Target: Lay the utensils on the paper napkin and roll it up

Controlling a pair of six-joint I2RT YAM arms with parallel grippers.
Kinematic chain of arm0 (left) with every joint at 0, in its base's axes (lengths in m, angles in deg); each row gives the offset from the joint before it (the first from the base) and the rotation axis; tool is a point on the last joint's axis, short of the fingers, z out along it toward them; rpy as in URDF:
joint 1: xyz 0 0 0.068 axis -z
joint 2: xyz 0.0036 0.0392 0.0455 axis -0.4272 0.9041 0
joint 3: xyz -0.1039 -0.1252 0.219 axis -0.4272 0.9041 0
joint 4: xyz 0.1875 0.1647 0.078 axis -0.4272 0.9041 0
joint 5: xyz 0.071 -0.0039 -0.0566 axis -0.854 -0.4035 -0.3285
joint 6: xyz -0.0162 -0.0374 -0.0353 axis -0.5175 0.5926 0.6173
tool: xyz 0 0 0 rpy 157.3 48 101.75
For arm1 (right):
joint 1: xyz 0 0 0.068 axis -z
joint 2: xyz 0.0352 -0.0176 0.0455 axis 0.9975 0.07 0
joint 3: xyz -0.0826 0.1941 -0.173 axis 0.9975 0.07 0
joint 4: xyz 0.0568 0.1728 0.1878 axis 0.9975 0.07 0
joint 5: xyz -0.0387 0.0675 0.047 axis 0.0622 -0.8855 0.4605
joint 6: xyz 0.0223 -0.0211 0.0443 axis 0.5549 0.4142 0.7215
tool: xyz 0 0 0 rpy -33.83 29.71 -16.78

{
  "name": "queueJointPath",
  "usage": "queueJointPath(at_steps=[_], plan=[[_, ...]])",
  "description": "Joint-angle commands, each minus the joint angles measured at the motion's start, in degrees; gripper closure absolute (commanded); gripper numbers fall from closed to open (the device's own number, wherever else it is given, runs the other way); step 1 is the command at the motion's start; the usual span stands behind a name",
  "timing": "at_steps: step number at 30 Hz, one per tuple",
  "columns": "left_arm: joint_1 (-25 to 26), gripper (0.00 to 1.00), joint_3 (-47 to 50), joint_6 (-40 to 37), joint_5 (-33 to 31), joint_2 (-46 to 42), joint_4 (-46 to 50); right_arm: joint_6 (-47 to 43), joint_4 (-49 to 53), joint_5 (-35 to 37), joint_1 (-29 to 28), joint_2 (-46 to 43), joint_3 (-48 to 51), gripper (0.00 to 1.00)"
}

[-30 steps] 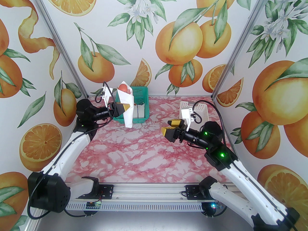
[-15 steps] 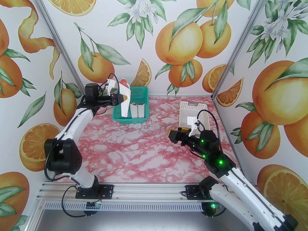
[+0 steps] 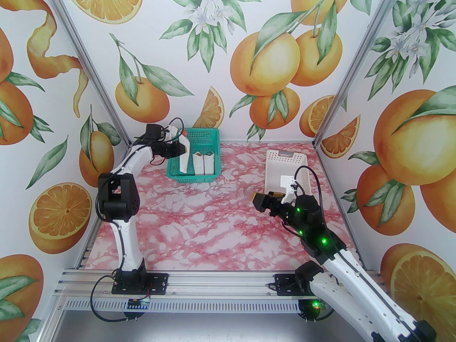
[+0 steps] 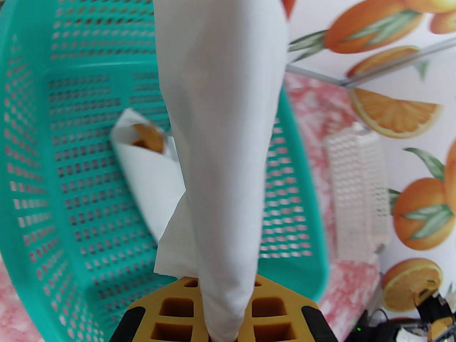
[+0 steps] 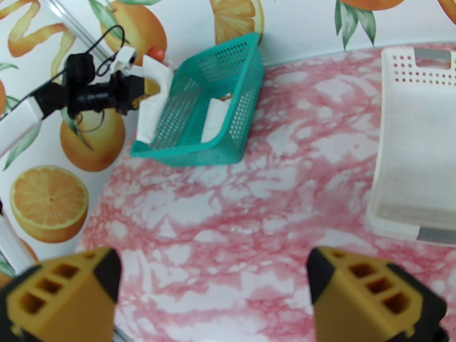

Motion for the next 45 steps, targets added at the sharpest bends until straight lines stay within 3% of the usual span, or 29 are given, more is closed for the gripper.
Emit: queueJointPath(at_steps=[1,6,17,33,45], plan=[[2.38,1.00,-5.63,-1.18,-8.51,3.39,5.36,0.87,-1.32,0.23,1.23,0.06,1.33,0.08],[3.78,1.00,-8.68,1.05,-15.94,7.41,6.51,1.42,-2.31,-1.21,3.08,0.06,2.73,0.08],[5.07,1.00,-13.20,7.14,-19.44,14.16,8.75,2.24,-5.71,-4.42,6.28,2.16,4.41,0.08],[5.38,1.00,-15.98,9.29,-16.88,18.50,12.01,3.84,-9.39,-6.18,8.36,3.18,6.54,0.08],[5.02,1.00,-16.00,10.86,-10.18,20.39,11.44,4.69,-11.17,-7.22,8.81,4.49,7.09,0.08]])
